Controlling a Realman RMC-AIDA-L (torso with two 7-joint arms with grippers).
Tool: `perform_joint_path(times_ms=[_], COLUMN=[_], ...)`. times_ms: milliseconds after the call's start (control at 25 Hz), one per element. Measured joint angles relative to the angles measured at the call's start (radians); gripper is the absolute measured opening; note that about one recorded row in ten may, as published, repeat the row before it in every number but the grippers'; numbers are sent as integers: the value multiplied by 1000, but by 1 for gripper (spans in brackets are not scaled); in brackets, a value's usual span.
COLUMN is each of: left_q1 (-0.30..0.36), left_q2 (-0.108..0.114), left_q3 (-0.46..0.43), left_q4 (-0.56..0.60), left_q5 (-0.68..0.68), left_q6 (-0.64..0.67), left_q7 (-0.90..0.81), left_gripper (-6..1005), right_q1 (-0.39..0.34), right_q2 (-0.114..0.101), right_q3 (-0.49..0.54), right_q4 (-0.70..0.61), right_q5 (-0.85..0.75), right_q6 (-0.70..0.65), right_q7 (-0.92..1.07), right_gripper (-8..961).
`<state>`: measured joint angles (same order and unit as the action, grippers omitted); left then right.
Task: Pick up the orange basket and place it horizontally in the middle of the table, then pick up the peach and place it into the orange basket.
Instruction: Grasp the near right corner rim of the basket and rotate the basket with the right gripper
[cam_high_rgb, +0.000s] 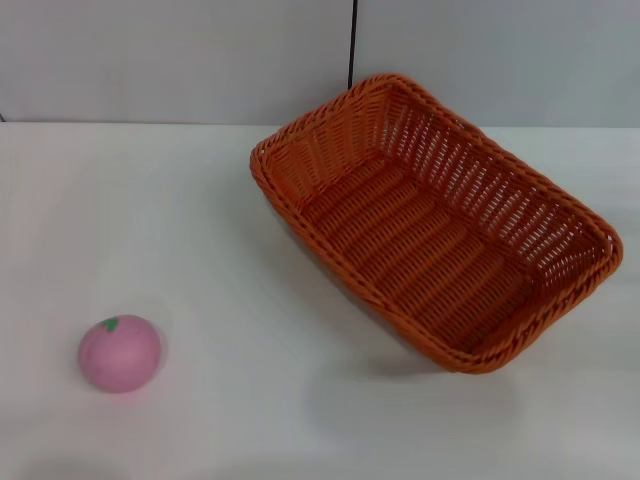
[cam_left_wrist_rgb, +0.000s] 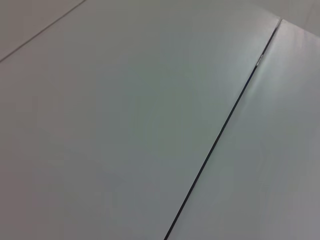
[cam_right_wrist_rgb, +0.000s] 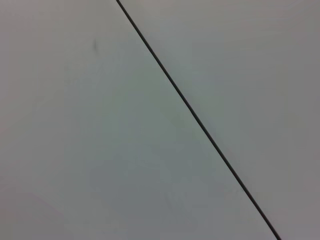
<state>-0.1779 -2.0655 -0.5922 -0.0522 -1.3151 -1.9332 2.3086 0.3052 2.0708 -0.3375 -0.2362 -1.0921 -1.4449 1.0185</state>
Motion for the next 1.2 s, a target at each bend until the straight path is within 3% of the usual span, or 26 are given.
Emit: perform_joint_path(times_ms=[80, 560, 760, 1040, 1080, 1200], left_q1=[0, 7, 9, 9, 9, 11], left_q2=[0, -2, -2, -1, -1, -1], left_q3=[0, -9, -9, -5, -2, -2], left_q4=[1, 0, 0, 1, 4, 4], left_q5=[0, -7, -6, 1, 1, 2], left_q6=[2, 10, 10, 9, 7, 5], left_q7=[0, 7, 8, 5, 5, 5], left_gripper=[593, 191, 75, 85, 87, 127], right_q1=[0, 0, 3, 4, 5, 12], right_q2=[0, 1, -1, -9, -17, -28], right_q3=[0, 0, -14, -96, -126, -146], right_q4=[0, 0, -8, -153, -242, -332], right_q5=[0, 0, -8, -93, -155, -227], right_q6=[0, 1, -9, -87, -112, -133], right_q7=[0, 0, 1, 202, 321, 441], right_gripper=[409, 429, 438, 449, 451, 456])
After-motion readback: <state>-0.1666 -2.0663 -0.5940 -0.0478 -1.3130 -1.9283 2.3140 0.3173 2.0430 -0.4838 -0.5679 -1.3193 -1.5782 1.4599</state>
